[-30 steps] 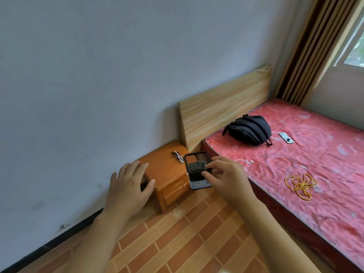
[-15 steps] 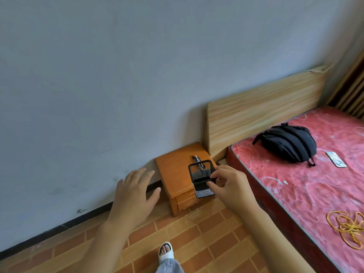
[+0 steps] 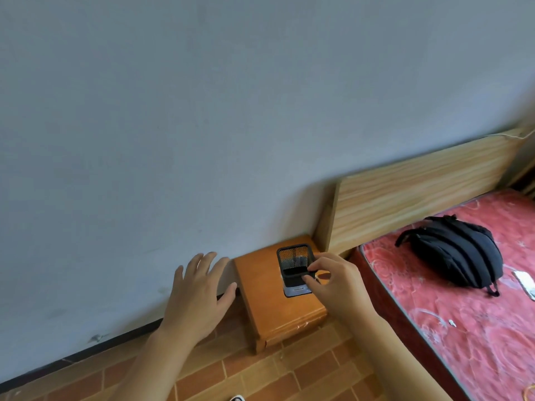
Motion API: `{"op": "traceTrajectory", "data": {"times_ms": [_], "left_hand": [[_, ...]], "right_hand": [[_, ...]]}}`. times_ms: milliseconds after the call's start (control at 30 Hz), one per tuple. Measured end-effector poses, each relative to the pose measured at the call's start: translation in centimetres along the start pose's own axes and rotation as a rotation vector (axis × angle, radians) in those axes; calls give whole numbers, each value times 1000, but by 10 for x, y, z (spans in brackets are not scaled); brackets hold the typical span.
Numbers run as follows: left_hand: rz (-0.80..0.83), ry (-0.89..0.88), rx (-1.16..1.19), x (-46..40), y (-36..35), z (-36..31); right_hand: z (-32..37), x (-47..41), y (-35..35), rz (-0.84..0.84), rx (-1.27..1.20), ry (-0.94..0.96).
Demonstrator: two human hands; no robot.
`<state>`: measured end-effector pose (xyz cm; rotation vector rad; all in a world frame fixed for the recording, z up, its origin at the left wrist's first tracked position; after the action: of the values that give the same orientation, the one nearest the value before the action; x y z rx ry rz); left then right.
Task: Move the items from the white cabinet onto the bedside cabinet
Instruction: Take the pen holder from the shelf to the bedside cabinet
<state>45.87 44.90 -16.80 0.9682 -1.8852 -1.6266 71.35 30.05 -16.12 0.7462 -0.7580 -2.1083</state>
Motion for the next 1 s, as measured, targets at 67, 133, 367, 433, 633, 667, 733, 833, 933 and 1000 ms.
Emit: {"op": "traceTrajectory", "data": {"times_ms": [67,133,367,433,633,667,733,833,933,1000], "left_hand": [[21,-12,-1,-29,-9,15],[54,-21,7,-55,-20,25],[136,-4,70,-119,-77,39],[144,7,75,-138,-97,40],[176,28,98,-186,-169,35],[188,28,103,-192,-183,35],[210,34,106,-202,-212,38],[235,56,104,-217,-249,43],[248,76,113,-224,-282,46],[252,76,115,-227,-302,46]], "right_hand": [[-3,-26,-16,-6,15,3],[-7,-48,-30,-6,27,3],[-59,-107,-85,29,10,-29],[-84,-126,-105,40,16,-53],[-170,-168,-174,90,1,-148],[-184,-170,-187,100,-8,-164],[-209,-174,-212,112,-14,-178],[-238,-177,-242,128,-26,-179],[-267,-175,-268,145,-26,-183],[-286,-172,-284,148,-24,-185]]}}
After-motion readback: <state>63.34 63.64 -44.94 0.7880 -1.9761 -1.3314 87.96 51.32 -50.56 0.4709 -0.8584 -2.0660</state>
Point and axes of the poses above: each hand's wrist, its own x-axis away from the middle knuckle, its own y-axis out of the back of the hand, z = x × y, the point moved 5 cm from there along -x, towards the middle knuckle, and after that the axes turned 6 degrees about -z, right-handed, at the moved point
